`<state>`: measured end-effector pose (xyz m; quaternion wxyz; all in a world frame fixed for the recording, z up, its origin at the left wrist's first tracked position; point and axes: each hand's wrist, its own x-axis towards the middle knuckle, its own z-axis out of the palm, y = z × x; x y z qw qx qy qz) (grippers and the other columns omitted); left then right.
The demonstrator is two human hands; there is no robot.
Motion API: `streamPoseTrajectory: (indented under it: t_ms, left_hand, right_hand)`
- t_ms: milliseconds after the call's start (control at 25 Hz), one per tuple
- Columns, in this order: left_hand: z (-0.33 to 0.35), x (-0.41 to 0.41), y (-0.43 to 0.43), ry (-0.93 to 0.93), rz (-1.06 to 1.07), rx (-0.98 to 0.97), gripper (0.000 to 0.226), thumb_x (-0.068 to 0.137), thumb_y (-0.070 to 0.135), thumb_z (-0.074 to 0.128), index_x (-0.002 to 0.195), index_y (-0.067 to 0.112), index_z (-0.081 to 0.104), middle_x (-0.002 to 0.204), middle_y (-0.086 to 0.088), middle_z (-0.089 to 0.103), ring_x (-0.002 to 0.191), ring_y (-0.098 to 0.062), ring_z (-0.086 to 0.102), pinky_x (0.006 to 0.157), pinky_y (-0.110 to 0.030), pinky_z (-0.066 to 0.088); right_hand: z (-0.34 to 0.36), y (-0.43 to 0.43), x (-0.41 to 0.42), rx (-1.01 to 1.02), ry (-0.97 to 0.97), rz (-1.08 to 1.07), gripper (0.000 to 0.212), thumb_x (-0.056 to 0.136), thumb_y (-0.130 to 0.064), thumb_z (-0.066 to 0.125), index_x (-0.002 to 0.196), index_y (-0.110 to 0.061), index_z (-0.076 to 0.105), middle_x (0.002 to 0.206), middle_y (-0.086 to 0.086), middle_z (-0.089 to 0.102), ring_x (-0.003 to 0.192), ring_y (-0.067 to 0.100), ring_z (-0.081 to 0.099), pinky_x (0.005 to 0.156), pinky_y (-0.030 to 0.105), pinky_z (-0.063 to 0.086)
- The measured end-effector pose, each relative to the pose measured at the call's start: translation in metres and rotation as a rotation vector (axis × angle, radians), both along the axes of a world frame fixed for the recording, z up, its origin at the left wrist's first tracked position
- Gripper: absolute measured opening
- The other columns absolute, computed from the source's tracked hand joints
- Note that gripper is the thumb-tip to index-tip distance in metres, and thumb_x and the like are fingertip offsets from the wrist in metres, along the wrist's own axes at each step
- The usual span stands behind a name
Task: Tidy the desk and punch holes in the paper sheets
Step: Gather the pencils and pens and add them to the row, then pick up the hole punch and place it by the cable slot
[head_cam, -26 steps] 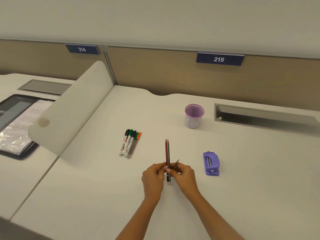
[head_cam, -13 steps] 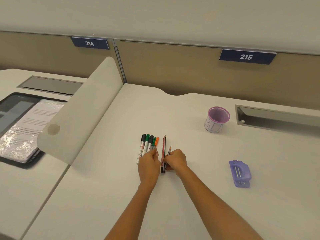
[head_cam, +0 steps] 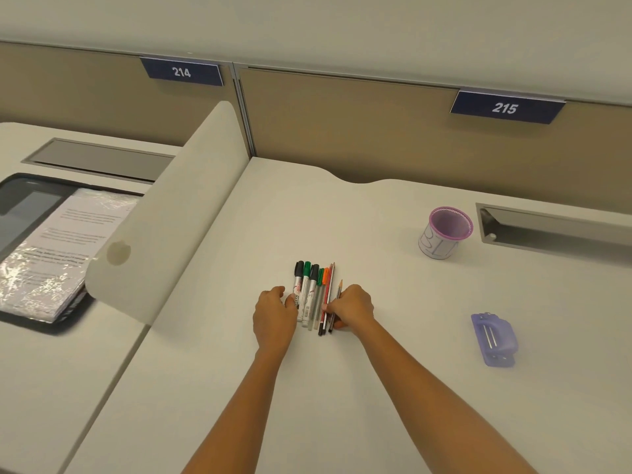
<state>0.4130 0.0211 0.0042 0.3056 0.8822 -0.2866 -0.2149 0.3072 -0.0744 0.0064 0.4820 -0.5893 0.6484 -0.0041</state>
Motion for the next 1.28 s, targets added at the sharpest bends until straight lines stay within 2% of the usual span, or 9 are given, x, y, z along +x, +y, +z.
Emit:
streamPoseTrajectory:
  t_ms: [80,200,480,640,720,800,920,1080,1280]
  left_hand:
    - [0.0,0.001,0.0,0.003,-0.004,0.002,0.037,0.094,0.026,0.052,0.126,0.009,0.058,0.121,-0.012,0.063,0.106,-0.028,0.063,0.085,-0.036,0.048]
    - [0.001,0.002,-0.002,-0.002,-0.024,0.01,0.034,0.094,0.025,0.052,0.12,0.005,0.061,0.116,-0.013,0.065,0.1,-0.028,0.064,0.079,-0.033,0.046]
    - [0.008,0.001,-0.002,-0.002,-0.043,-0.017,0.026,0.094,0.018,0.051,0.104,-0.002,0.065,0.082,0.0,0.051,0.074,-0.02,0.049,0.069,-0.03,0.039]
    - [0.011,0.002,0.001,0.032,-0.044,-0.014,0.018,0.094,0.019,0.05,0.077,0.021,0.055,0.068,0.007,0.047,0.075,-0.022,0.05,0.07,-0.029,0.038]
    - [0.011,0.001,0.002,0.032,-0.01,-0.031,0.019,0.095,0.02,0.05,0.089,0.013,0.066,0.078,0.002,0.06,0.08,-0.025,0.058,0.072,-0.03,0.042]
    - [0.01,-0.004,0.004,0.01,0.049,-0.087,0.031,0.095,0.022,0.049,0.119,0.007,0.062,0.109,-0.007,0.068,0.098,-0.026,0.064,0.082,-0.035,0.049]
    - [0.015,-0.026,0.005,-0.053,0.069,-0.359,0.032,0.095,0.014,0.048,0.125,0.013,0.059,0.116,-0.003,0.064,0.101,-0.019,0.063,0.084,-0.036,0.055]
    - [0.023,-0.083,-0.004,-0.016,-0.058,-0.509,0.029,0.094,0.009,0.051,0.118,0.015,0.065,0.099,0.006,0.066,0.086,-0.012,0.062,0.071,-0.016,0.049]
    - [0.0,-0.184,-0.019,0.329,-0.357,-0.101,0.026,0.09,0.033,0.056,0.11,0.021,0.069,0.1,0.002,0.073,0.085,-0.011,0.069,0.081,-0.026,0.055]
  right_hand:
    - [0.002,0.0,-0.002,-0.001,0.016,-0.012,0.03,0.073,-0.024,0.082,0.088,-0.006,0.065,0.087,0.009,0.074,0.055,0.02,0.066,0.042,0.022,0.049]
    - [0.003,0.0,-0.004,-0.025,0.047,-0.01,0.027,0.076,-0.027,0.081,0.078,-0.009,0.061,0.073,0.005,0.068,0.044,0.012,0.056,0.038,0.018,0.037]
    - [-0.013,-0.001,0.003,-0.131,0.034,-0.024,0.01,0.078,-0.011,0.073,0.084,-0.003,0.07,0.081,0.012,0.073,0.072,0.026,0.072,0.068,0.039,0.063]
    - [-0.013,0.0,-0.001,-0.139,-0.011,-0.066,0.008,0.08,-0.007,0.069,0.086,-0.001,0.07,0.08,0.014,0.073,0.073,0.029,0.073,0.07,0.043,0.063]
    - [-0.005,-0.002,-0.013,-0.136,-0.049,-0.111,0.007,0.082,-0.004,0.067,0.087,0.0,0.071,0.08,0.015,0.073,0.073,0.03,0.074,0.072,0.043,0.063]
    - [0.004,-0.009,-0.034,-0.149,-0.088,-0.176,0.009,0.084,-0.004,0.064,0.091,-0.003,0.07,0.084,0.014,0.073,0.071,0.03,0.073,0.072,0.041,0.063]
    - [0.012,-0.029,-0.085,-0.269,-0.103,-0.228,0.02,0.085,-0.003,0.059,0.099,-0.01,0.071,0.096,0.011,0.073,0.077,0.027,0.072,0.076,0.038,0.061]
    - [0.016,-0.06,-0.168,-0.508,0.181,-0.14,0.026,0.089,-0.006,0.057,0.11,-0.01,0.07,0.112,0.013,0.07,0.11,0.03,0.058,0.087,0.037,0.05]
    - [0.016,-0.074,-0.252,-0.424,0.457,0.001,0.033,0.091,-0.019,0.059,0.124,-0.012,0.061,0.122,0.015,0.058,0.12,0.033,0.044,0.087,0.039,0.048]
